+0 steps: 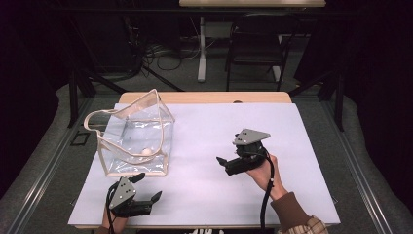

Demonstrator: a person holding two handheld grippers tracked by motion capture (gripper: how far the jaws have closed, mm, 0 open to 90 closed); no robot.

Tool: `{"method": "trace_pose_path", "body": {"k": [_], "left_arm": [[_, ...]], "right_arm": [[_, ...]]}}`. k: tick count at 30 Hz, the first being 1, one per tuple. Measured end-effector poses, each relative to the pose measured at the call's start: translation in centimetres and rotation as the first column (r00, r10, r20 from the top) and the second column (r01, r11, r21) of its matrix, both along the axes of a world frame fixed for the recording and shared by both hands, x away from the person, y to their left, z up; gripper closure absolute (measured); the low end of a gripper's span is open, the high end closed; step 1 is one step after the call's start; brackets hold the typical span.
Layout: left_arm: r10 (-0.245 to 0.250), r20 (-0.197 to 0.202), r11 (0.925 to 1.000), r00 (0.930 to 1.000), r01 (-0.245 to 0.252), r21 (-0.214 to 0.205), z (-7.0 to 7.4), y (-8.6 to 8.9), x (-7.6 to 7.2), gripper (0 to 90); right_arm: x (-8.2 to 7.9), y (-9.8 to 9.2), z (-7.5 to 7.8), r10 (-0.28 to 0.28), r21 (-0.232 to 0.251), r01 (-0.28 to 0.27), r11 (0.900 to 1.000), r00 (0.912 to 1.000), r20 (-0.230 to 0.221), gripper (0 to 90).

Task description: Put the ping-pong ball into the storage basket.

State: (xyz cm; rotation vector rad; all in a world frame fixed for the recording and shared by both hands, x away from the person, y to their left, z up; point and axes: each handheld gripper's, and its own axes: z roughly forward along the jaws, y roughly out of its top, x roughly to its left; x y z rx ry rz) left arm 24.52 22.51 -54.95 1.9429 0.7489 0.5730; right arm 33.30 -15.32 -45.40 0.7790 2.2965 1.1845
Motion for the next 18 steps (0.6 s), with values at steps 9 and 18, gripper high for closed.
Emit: {"method": "trace_pose_path", "body": {"k": [9, 18], "left_arm": [[-0.001, -0.002, 1.0000, 1.0000, 0.001, -0.001, 0.0, 0.0, 0.0, 16.1], [-0.003, -0.002, 1.0000, 1.0000, 0.003, 0.000, -0.1, -0.1, 0.0, 16.1]], "right_arm": [[-0.9, -1.5, -1.1, -0.017, 0.012, 0.017, 0.9998, 0.9998, -0.003, 2.9], [-2.0, -2.9, -2.4, -0.027, 0.018, 0.027, 0.9995, 0.9996, -0.003, 2.6]]}}
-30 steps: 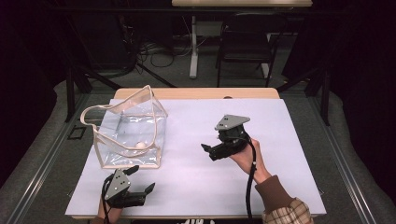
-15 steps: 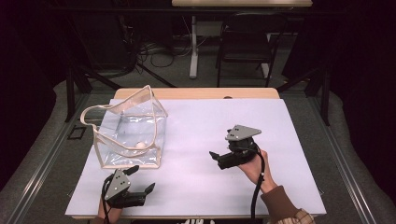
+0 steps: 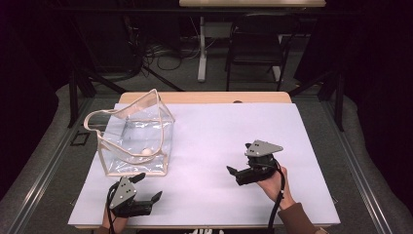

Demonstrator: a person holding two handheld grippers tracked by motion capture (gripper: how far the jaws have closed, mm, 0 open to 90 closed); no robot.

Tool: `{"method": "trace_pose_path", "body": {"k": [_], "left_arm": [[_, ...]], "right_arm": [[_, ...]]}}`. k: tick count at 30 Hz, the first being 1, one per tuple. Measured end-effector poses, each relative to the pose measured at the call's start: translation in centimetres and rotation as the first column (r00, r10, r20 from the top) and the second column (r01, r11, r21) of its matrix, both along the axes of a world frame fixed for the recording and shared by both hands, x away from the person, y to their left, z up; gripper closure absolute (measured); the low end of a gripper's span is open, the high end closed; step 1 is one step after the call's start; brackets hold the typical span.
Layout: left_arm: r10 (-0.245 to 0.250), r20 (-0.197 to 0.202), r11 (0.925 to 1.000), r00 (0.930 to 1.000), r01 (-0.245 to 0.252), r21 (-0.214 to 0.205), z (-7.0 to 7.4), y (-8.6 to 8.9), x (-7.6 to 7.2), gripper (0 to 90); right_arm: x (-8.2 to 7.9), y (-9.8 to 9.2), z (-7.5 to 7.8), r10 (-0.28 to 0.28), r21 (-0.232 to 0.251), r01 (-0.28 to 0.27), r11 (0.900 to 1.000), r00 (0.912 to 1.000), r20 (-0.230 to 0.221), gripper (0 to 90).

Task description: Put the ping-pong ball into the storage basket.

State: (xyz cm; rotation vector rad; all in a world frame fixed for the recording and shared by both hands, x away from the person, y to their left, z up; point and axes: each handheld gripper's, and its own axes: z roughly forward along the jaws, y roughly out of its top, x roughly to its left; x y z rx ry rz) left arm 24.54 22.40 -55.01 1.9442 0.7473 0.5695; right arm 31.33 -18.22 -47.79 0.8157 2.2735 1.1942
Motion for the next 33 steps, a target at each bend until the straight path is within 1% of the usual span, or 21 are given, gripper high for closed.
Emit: {"method": "trace_pose_path", "body": {"k": [1, 9, 16, 22, 33], "left_arm": [[-0.001, 0.001, 1.0000, 1.0000, 0.001, 0.001, 0.0, 0.0, 0.0, 16.1], [0.002, -0.001, 1.0000, 1.0000, -0.002, 0.005, 0.0, 0.0, 0.0, 16.1], [0.003, 0.000, 1.0000, 1.0000, -0.003, 0.005, 0.0, 0.0, 0.0, 16.1], [0.003, 0.000, 1.0000, 1.0000, -0.003, 0.007, 0.0, 0.0, 0.0, 16.1], [0.006, -0.003, 1.0000, 1.0000, -0.006, 0.008, -0.1, -0.1, 0.0, 16.1]], "right_arm": [[-0.1, -0.2, -0.1, -0.002, 0.006, 0.002, 1.0000, 1.0000, -0.002, 2.5], [-1.0, -1.5, -1.0, -0.020, 0.009, 0.020, 0.9998, 0.9998, 0.000, 2.0], [-1.8, -2.4, -1.7, -0.031, 0.013, 0.031, 0.9994, 0.9994, 0.013, 2.0], [-2.4, -2.9, -2.3, -0.030, 0.015, 0.030, 0.9994, 0.9991, 0.028, 2.0], [-3.5, -3.8, -3.9, -0.026, 0.010, 0.026, 0.9996, 0.9992, 0.030, 2.1]]}}
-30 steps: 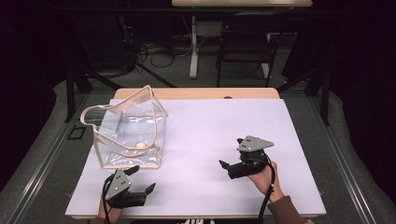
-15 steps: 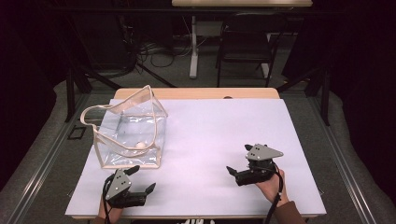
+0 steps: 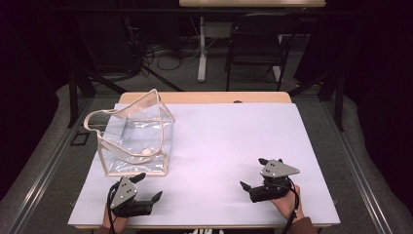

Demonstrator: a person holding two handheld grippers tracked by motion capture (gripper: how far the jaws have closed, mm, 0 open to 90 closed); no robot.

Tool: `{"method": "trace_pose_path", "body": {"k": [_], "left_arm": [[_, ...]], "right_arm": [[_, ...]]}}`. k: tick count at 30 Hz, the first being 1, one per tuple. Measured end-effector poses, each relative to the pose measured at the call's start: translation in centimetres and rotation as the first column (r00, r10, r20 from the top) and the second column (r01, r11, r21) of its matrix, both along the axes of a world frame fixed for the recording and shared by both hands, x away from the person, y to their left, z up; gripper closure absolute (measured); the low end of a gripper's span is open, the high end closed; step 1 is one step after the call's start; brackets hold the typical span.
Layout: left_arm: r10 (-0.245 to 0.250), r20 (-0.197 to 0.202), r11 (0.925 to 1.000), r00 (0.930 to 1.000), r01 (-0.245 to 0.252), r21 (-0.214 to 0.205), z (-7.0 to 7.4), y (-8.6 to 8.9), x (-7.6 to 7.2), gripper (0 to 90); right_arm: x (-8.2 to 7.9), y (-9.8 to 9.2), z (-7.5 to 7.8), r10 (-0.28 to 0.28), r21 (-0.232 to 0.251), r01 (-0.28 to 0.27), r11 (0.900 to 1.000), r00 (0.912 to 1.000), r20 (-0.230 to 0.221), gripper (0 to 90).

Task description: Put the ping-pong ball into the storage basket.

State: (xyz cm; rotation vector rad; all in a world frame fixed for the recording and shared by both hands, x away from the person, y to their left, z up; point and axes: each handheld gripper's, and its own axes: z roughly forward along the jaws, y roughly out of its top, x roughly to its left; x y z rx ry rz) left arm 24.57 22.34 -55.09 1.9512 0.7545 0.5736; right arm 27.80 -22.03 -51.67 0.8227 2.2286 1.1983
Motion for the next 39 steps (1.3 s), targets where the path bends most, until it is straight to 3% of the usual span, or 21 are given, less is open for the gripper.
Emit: {"method": "trace_pose_path", "body": {"k": [23, 39], "left_arm": [[-0.001, -0.003, 1.0000, 1.0000, 0.001, 0.007, -0.1, -0.1, 0.1, 16.1], [-0.006, 0.000, 0.9999, 1.0000, 0.006, 0.014, -0.1, -0.1, -0.1, 16.1]], "right_arm": [[-2.5, -2.0, -2.2, -0.003, 0.001, 0.003, 1.0000, 0.9993, 0.037, 1.6], [-4.2, -2.9, -2.6, -0.043, 0.013, 0.042, 0.9990, 0.9976, 0.054, 1.6]]}}
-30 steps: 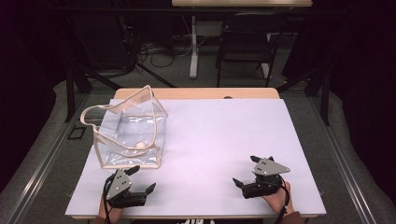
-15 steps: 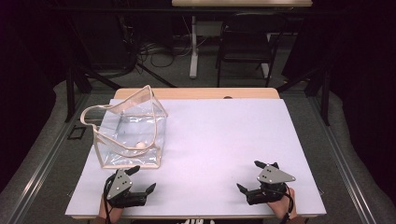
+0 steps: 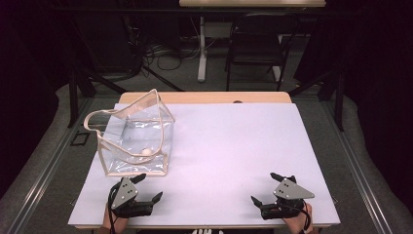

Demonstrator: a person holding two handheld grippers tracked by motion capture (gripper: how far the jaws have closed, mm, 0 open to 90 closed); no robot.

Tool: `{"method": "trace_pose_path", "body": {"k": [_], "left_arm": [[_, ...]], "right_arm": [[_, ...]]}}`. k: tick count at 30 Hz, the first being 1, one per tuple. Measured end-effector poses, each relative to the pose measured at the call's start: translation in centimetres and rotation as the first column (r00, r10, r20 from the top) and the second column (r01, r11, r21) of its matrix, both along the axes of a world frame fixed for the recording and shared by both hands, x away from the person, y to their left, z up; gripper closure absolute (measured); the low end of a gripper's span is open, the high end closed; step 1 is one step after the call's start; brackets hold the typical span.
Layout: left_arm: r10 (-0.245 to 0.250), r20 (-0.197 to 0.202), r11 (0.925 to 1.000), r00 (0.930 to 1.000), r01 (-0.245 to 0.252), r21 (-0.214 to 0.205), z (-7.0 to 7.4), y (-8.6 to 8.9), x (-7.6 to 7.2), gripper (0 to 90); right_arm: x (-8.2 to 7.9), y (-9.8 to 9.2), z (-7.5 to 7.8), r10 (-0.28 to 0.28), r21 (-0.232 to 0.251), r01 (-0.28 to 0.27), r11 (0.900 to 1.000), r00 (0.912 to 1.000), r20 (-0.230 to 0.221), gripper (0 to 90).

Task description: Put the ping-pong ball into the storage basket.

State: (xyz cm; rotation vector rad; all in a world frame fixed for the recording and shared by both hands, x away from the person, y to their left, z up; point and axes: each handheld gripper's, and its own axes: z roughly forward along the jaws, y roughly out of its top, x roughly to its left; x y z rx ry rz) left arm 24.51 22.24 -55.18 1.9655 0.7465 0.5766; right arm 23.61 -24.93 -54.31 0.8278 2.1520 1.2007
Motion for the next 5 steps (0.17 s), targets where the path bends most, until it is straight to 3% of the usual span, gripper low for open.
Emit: {"method": "trace_pose_path", "body": {"k": [5], "left_arm": [[0.005, -0.001, 1.0000, 1.0000, -0.005, 0.000, -0.08, -0.04, 0.15, 16.1]], "right_arm": [[0.16, -0.24, -0.07, 0.000, 0.012, 0.000, 0.9999, 1.0000, -0.001, 1.2]]}}
